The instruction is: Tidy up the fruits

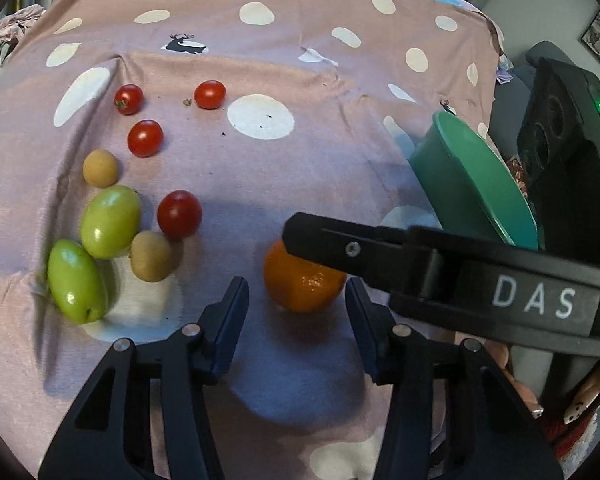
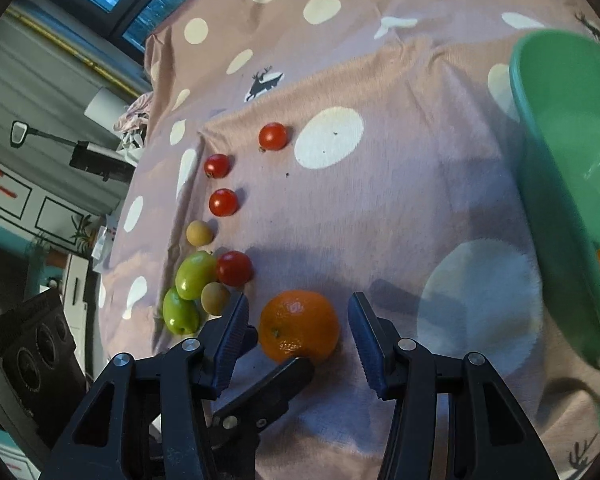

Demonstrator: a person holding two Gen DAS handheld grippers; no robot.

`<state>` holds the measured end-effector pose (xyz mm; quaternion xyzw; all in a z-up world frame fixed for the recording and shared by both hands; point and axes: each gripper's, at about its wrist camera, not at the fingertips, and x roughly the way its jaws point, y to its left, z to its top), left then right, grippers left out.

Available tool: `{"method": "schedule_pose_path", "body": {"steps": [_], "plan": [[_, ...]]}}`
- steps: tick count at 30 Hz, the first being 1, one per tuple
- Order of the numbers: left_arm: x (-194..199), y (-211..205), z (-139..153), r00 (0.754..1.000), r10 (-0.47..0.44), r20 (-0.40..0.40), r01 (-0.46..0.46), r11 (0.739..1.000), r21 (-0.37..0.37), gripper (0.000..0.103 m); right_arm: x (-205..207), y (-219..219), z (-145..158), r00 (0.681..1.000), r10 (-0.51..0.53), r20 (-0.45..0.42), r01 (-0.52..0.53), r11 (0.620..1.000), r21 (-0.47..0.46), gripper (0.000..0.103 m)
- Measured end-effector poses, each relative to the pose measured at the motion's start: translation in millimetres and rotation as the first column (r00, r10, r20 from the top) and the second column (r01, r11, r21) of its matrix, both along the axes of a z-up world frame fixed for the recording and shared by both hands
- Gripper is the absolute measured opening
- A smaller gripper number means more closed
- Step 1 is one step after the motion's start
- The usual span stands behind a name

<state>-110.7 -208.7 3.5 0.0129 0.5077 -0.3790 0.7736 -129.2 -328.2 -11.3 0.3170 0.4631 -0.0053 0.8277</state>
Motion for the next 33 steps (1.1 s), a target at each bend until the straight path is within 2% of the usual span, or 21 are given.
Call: {"method": "schedule_pose_path", "body": {"steps": [5, 10, 15, 19, 23, 29, 33], "plan": [[0.0, -4.5, -6.6, 1.0, -0.013, -0.029, 0.013, 1.0, -0.004, 0.047, 2.5, 0.0, -4.1, 1.0, 0.012, -0.008, -0.012, 1.0, 0.015, 0.052], [-0.5, -6.0, -10.7, 0.999, -0.016, -0.031, 0.016, 1.0, 0.004, 0.042, 6.7, 0.9, -11.8, 0.999, 0.021, -0.032, -0.02, 0.999, 0.03, 0.048], [-1.4, -4.6, -9.7, 1.0, -0.011, -0.024, 0.011, 1.0, 0.004, 0.041, 7.9, 3.1, -13.0, 0.999, 0.025, -0.034, -0.024, 1.0, 0.019, 0.047], [-5.8, -4.3, 5.2, 1.0, -0.003, 0.028, 0.004, 1.0, -0.016, 0.041, 4.6, 4.5, -2.8, 1.0, 0.025, 0.003, -0.025, 1.0, -0.004, 0.047], [-13.9, -7.7, 26.8, 0.995, -0.011, 0.101, 0.015, 0.999, -0.039, 0.041, -4.7, 2.9, 18.9, 0.997, 0.024, 0.077, -0.021, 0.999, -0.039, 0.047], [-34.0, -23.9, 57.8, 0.972, -0.052, 0.228, 0.067, 0.996, -0.058, 0.041, -26.6, -6.9, 52.9, 0.982, 0.007, 0.188, 0.012, 0.995, -0.097, 0.047], [-39.6, -39.1, 71.8, 0.961, -0.083, 0.265, 0.106, 0.991, -0.075, 0.041, -43.4, -19.4, 71.5, 0.968, -0.024, 0.251, 0.057, 0.99, -0.126, 0.047]]}}
